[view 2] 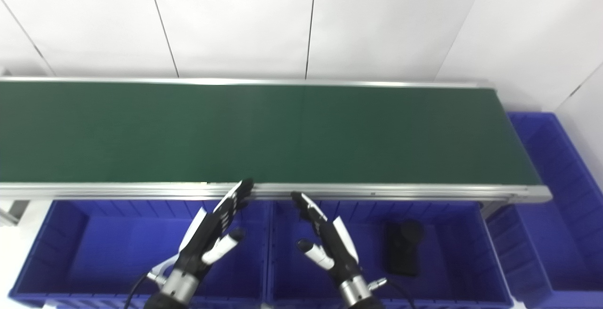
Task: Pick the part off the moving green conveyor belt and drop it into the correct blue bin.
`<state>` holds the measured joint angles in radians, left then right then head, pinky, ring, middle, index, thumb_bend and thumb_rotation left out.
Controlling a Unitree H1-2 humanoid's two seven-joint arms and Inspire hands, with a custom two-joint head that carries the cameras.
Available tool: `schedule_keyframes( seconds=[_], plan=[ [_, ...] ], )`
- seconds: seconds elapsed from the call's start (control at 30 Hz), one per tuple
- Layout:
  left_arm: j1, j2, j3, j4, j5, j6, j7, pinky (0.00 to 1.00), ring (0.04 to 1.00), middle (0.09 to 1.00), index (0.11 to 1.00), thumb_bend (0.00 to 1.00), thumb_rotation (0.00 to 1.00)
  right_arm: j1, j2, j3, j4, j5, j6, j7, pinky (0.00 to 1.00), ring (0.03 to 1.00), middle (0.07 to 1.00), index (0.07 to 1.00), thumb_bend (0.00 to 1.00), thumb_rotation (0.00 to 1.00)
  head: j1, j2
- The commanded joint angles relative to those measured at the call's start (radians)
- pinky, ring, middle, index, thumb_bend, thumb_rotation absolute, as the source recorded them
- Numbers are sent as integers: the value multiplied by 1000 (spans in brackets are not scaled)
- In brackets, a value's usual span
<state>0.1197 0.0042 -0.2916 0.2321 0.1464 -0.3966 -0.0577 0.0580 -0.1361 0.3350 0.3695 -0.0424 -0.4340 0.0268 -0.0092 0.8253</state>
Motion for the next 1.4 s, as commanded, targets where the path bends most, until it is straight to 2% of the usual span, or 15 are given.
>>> schedule_keyframes(
  seconds=[0.0, 0.13, 0.53, 0.87, 1.0, 1.17, 1.37],
  plan=[
    [-10, -12, 10, -40, 5, 6, 3, 920, 959, 956, 936, 883, 852, -2, 5, -18, -45, 15, -35, 26, 903, 931, 928, 911, 1000, 922, 6, 8],
    [-7, -18, 16, -61, 9, 25, 3, 909, 950, 952, 936, 888, 847, 5, 12, -42, -58, 19, -36, 50, 900, 926, 923, 908, 997, 912, 7, 23],
    [0, -16, 27, -60, 14, 20, -2, 924, 960, 954, 930, 883, 845, 19, 43, -74, -65, 9, -36, 71, 872, 916, 918, 909, 972, 908, 23, 2],
    [18, -8, 24, -74, 3, 3, -16, 924, 957, 955, 928, 888, 841, 34, 75, -49, -95, -19, -36, 71, 906, 943, 943, 921, 986, 920, 16, -26],
    [24, 3, 24, -82, 17, -3, -17, 922, 956, 954, 929, 894, 852, 40, 102, -38, -101, -34, -36, 50, 905, 947, 952, 932, 988, 920, 1, -39],
    [26, 32, 16, -94, 97, -11, 1, 906, 950, 951, 929, 871, 882, 49, 133, -36, -107, -50, -36, -2, 928, 948, 955, 934, 967, 911, -4, -49],
    [31, 41, 23, -95, 81, -18, -1, 904, 945, 941, 922, 854, 849, 53, 143, -14, -106, -75, -36, -66, 948, 968, 982, 962, 945, 938, -12, -60]
  ],
)
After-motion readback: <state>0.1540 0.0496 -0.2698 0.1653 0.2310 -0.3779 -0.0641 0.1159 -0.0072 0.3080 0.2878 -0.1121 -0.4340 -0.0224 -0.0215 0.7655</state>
